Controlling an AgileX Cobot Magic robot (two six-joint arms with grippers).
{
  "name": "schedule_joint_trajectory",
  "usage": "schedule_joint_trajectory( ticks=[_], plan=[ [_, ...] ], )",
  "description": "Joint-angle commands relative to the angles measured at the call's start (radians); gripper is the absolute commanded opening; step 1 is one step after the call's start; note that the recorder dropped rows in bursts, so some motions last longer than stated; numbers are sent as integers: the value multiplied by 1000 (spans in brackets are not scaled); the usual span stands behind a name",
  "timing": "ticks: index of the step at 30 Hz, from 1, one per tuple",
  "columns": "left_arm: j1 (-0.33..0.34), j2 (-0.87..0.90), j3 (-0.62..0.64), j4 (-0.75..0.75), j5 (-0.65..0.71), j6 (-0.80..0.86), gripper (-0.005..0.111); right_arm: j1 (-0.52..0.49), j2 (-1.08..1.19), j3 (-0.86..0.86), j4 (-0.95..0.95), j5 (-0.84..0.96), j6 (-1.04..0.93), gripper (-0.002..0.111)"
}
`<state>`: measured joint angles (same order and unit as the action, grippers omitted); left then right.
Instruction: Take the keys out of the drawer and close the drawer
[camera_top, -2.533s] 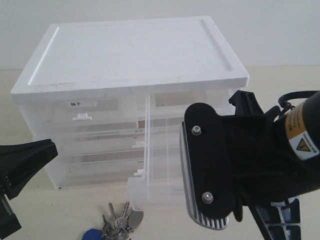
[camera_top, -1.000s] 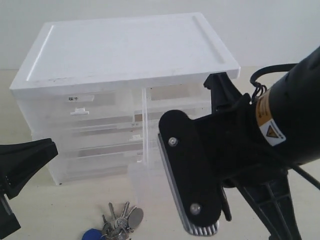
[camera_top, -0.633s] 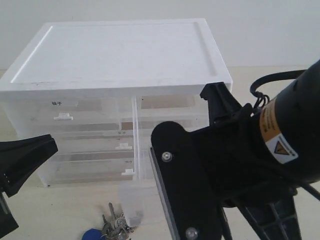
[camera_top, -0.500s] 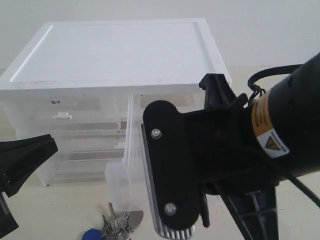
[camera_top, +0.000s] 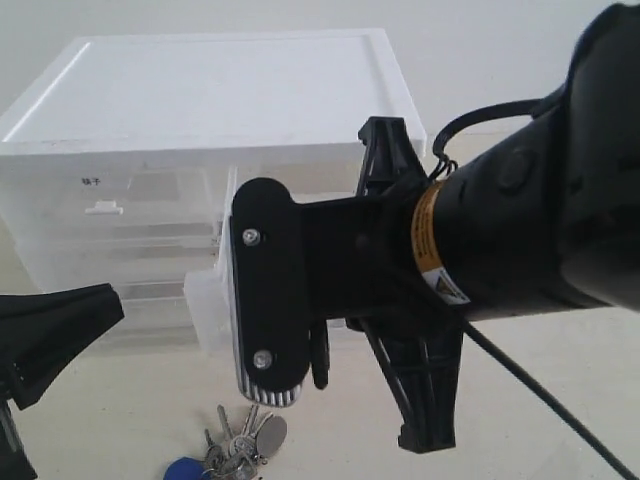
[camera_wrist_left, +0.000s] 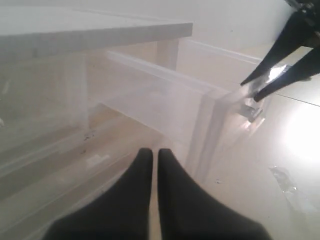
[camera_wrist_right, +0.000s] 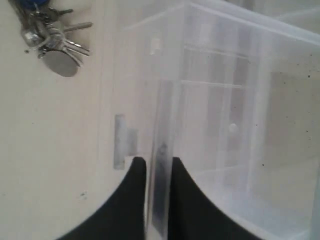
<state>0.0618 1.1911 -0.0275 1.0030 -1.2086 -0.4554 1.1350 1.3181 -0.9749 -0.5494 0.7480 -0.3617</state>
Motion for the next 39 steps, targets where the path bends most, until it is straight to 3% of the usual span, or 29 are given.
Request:
schedule_joint_trajectory(
  ticks=[1, 3, 6, 10, 19, 27, 30, 34, 36, 39],
  plan=[
    [4, 3, 3, 10, -12, 0, 4, 0, -18, -13, -221, -145, 84, 0],
    [4, 3, 3, 62, -12, 3, 4, 0, -18, -13, -221, -199, 112, 2],
    [-40, 3, 3, 104, -12, 59, 4, 0, -18, -13, -223, -216, 145, 24],
    [-114, 3, 3, 97, -12, 117, 4, 0, -32, -13, -221, -186, 154, 36],
    [-297, 17, -56, 13, -2, 164, 4, 0, -174, -13, -231, -207, 230, 36],
    [-532, 162, -230, -86, 213, 136, 4, 0, -227, -13, -231, -193, 287, 36],
    [-618, 226, -260, -201, 241, 235, 4, 0, -231, -13, -231, -174, 307, 36],
    [-706, 296, -303, -503, 349, 400, 4, 0, -231, -13, -225, -169, 310, 36],
    [-732, 331, -328, -614, 356, 478, 4, 0, -231, -13, -223, -169, 310, 36],
    [-741, 358, -365, -656, 338, 510, 4, 0, -231, -13, -221, -169, 324, 36]
  ],
)
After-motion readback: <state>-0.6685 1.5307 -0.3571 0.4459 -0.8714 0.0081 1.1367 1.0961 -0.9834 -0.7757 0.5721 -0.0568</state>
